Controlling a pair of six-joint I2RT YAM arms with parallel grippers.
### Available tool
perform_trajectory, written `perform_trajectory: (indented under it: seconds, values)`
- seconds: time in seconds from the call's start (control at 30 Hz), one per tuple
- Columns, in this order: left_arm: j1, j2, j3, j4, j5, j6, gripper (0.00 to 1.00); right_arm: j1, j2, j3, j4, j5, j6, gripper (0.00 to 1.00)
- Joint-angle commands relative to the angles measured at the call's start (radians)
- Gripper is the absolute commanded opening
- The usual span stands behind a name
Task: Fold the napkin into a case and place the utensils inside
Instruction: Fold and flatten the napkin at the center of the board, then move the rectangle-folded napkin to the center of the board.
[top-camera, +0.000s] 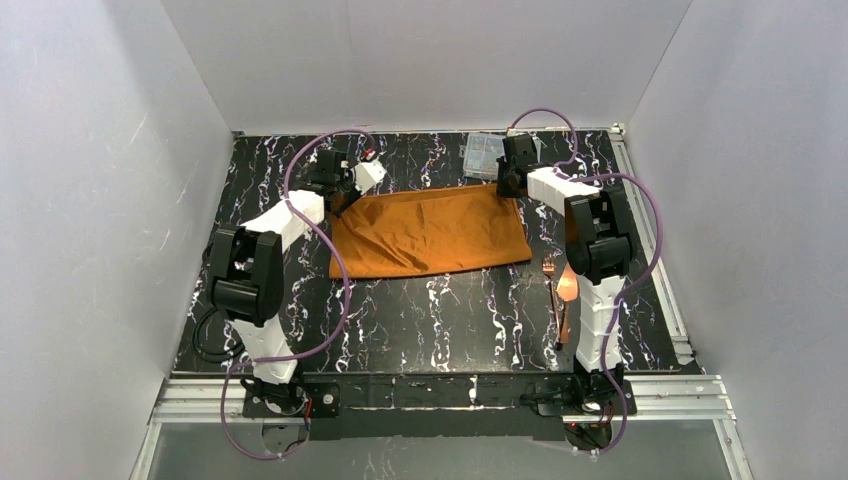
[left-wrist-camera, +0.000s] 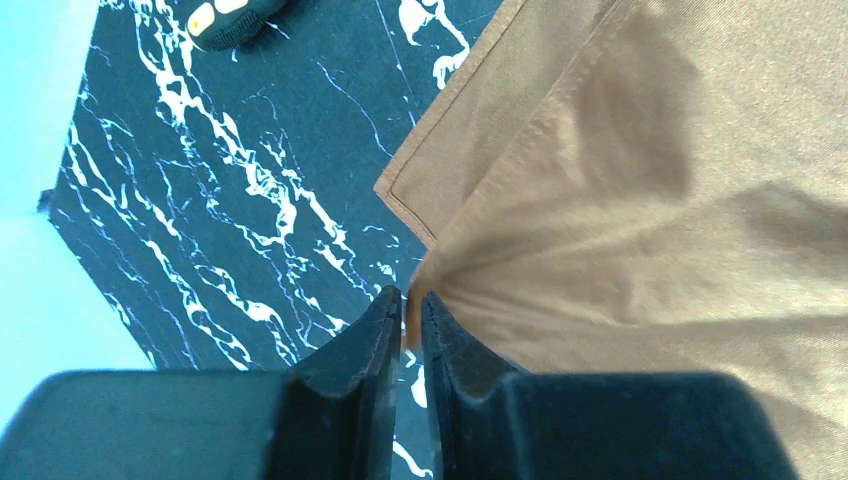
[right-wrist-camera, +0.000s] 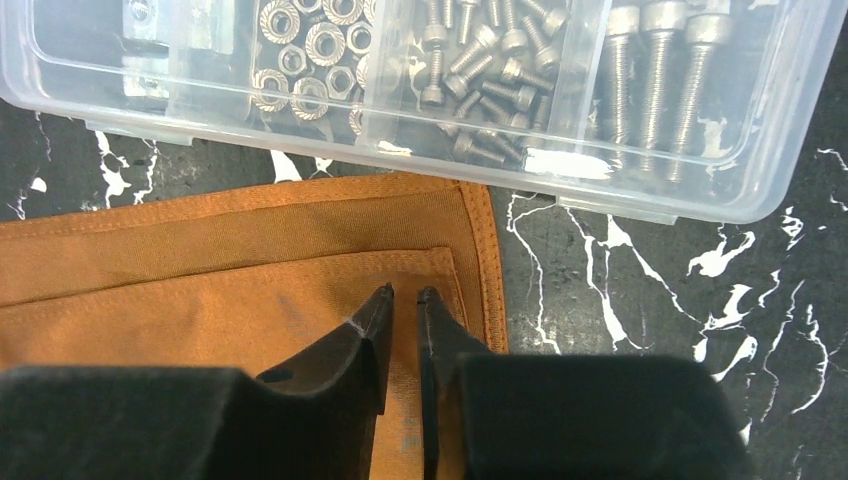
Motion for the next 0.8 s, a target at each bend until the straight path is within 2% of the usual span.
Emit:
perform_trajectory:
  seconds: [0.0,0.1,0.2,0.3,0.4,0.47,0.57,0.6,0.7,0.77]
  values:
    - [-0.004,-0.01,0.046,-0.058,0.02,-0.039,0.18,0.0,0.011,0.04,0.013,0.034,-0.007,0.15]
    - [-0.004,-0.017,0.072,-0.085,0.034,-0.056,0.27,0.0,-0.006,0.029,0.032,0.061,-0.007,0.01]
    - [-0.004,-0.025,0.083,-0.093,0.038,-0.062,0.38,0.0,-0.021,0.023,0.046,0.101,-0.003,0.01]
    - [-0.004,-0.052,0.095,-0.147,0.107,-0.069,0.39,-0.001,-0.033,0.016,0.059,0.144,0.008,0.01]
    - [-0.013,-0.083,0.106,-0.322,0.256,-0.032,0.39,-0.002,-0.043,0.008,0.064,0.185,0.022,0.01]
    - [-0.035,-0.087,0.096,-0.41,0.27,0.016,0.39,-0.002,-0.056,-0.009,0.074,0.203,0.032,0.01]
    - [-0.041,-0.107,0.024,-0.406,0.263,0.043,0.37,-0.002,-0.083,-0.042,0.101,0.18,0.033,0.01]
    - [-0.041,-0.108,0.009,-0.408,0.269,0.046,0.37,-0.002,-0.087,-0.049,0.107,0.161,0.032,0.07]
    - [-0.046,-0.088,-0.009,-0.45,0.311,0.041,0.36,-0.002,-0.074,-0.041,0.105,0.092,0.024,0.35]
    - [-0.059,-0.07,-0.017,-0.468,0.317,0.045,0.35,-0.003,-0.05,-0.006,0.057,0.069,0.025,0.47]
